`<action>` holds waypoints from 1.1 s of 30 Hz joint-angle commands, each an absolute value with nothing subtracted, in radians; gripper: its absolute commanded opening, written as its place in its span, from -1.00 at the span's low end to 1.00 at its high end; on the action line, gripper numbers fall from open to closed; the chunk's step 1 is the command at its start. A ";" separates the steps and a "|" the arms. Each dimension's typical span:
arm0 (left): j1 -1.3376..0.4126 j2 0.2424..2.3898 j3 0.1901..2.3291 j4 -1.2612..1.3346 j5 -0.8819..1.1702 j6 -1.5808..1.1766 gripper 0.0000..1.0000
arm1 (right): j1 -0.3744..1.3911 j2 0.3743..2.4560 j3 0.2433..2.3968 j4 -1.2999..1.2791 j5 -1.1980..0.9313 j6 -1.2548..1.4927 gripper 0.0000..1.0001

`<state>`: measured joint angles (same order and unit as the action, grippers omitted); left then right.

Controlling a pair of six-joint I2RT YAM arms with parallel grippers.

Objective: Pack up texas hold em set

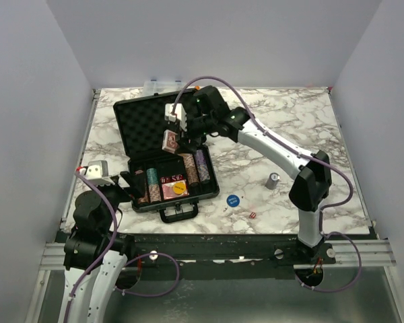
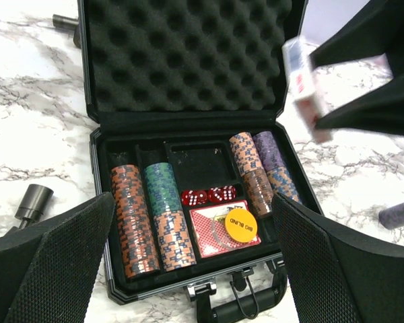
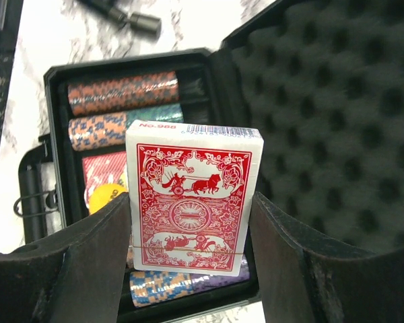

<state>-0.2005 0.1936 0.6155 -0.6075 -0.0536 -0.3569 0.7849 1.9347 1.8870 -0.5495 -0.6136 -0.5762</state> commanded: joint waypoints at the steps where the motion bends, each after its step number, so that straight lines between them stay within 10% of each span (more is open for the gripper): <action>1: -0.205 0.146 0.600 -0.588 -0.081 -0.344 0.97 | 0.835 2.000 1.919 -0.627 -0.597 -0.655 -0.99; 33: -0.203 0.057 0.584 -0.585 -0.293 -0.400 0.97 | 0.960 2.256 1.906 -0.368 -0.173 -0.921 -0.99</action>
